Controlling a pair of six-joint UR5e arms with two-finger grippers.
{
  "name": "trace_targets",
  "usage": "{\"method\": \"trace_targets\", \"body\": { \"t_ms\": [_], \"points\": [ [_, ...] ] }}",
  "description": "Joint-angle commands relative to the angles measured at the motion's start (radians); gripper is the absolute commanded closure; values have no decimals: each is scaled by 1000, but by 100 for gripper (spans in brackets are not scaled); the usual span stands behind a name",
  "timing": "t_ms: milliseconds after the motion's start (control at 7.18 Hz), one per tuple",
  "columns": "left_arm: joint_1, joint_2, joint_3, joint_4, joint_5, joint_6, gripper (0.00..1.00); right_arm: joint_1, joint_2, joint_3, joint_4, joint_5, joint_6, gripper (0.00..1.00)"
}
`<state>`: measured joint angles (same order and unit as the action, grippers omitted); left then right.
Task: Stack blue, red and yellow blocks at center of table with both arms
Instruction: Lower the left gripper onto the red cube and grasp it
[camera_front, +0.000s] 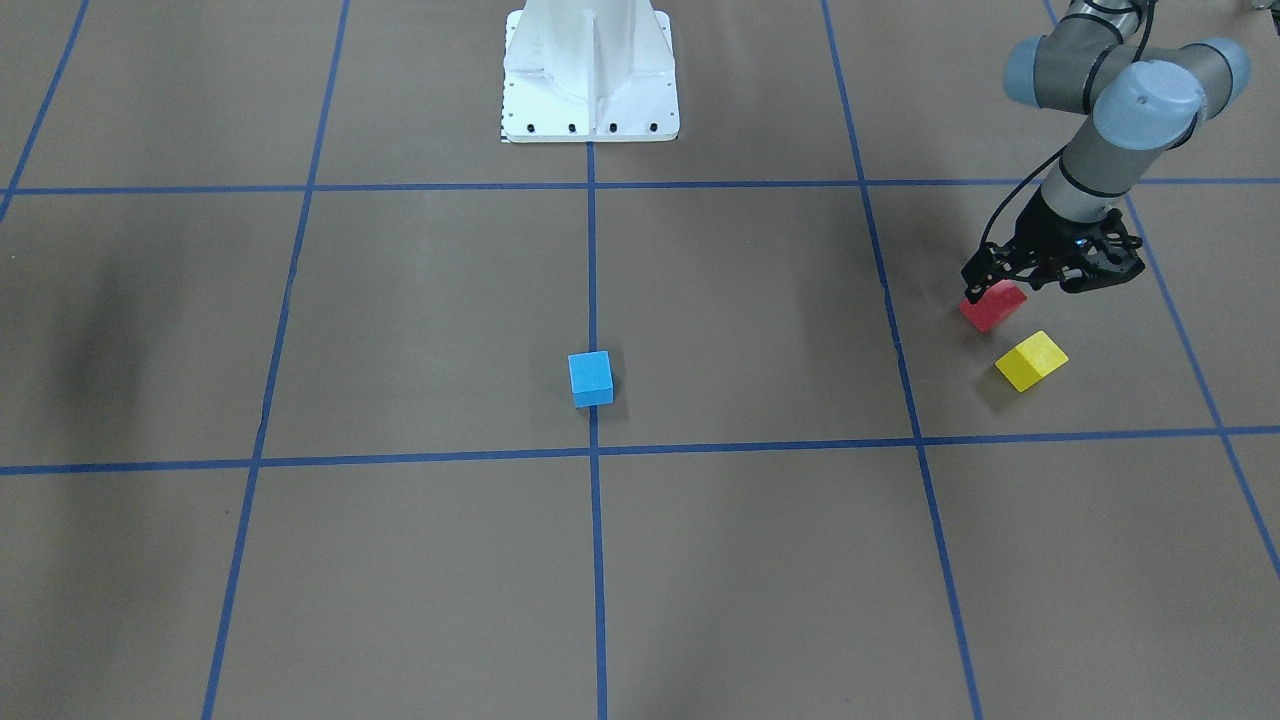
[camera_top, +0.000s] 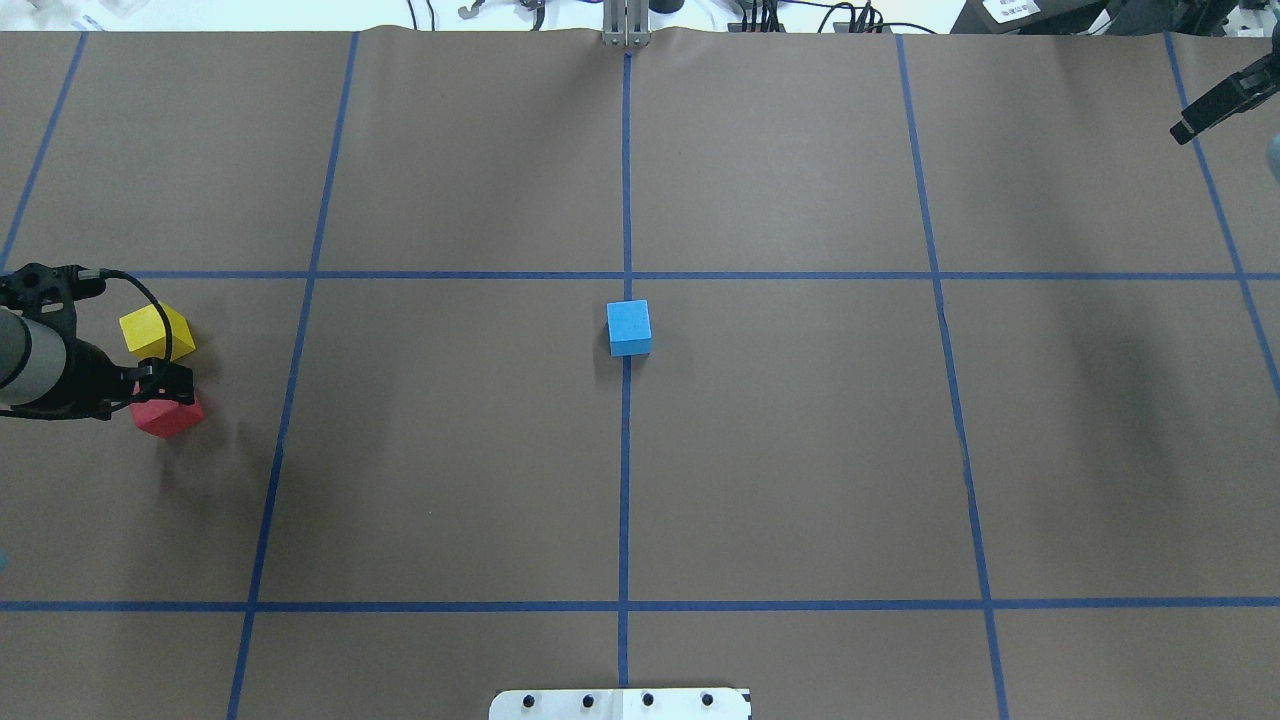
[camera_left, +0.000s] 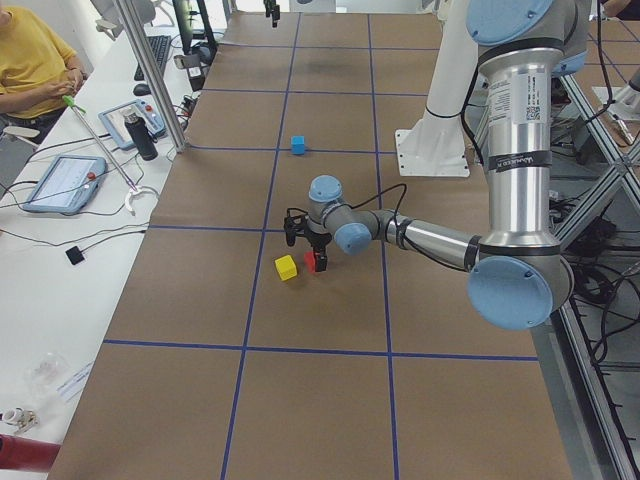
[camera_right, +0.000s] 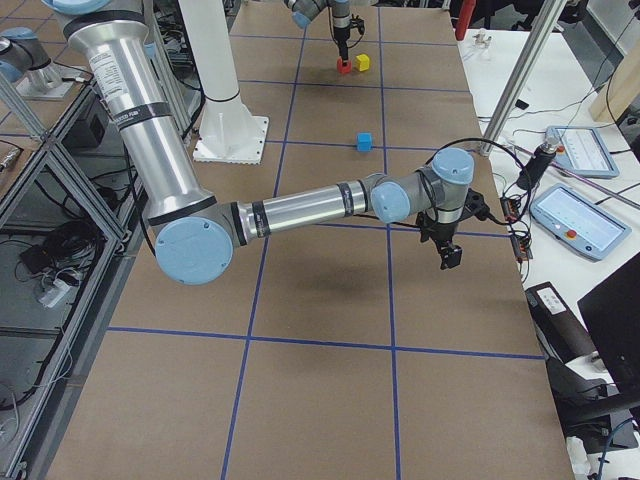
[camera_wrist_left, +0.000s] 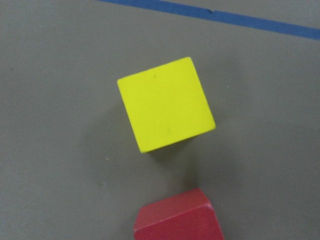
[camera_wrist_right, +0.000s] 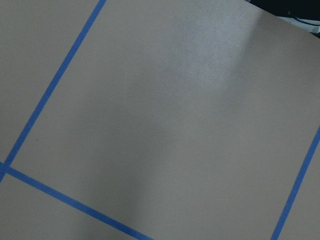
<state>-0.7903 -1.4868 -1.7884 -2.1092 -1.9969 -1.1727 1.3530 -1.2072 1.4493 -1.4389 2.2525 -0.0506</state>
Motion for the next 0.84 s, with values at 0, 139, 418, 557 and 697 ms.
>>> {"method": "trace_targets", "body": {
  "t_ms": [0, 139, 418, 557, 697],
  "points": [
    [23, -7, 24, 2, 20, -2, 1, 0, 0, 0, 0, -2, 0, 0],
    [25, -30, 46, 0, 21, -2, 2, 0, -2, 0, 0, -2, 0, 0],
    [34, -47, 64, -2, 26, 4, 48, 0, -8, 0, 0, -13, 0, 0],
    [37, -46, 57, -2, 30, 10, 99, 0, -18, 2, -2, -14, 18, 0],
    [37, -47, 44, 0, 29, 16, 100, 6, -59, -4, -2, -13, 15, 0]
  ]
}}
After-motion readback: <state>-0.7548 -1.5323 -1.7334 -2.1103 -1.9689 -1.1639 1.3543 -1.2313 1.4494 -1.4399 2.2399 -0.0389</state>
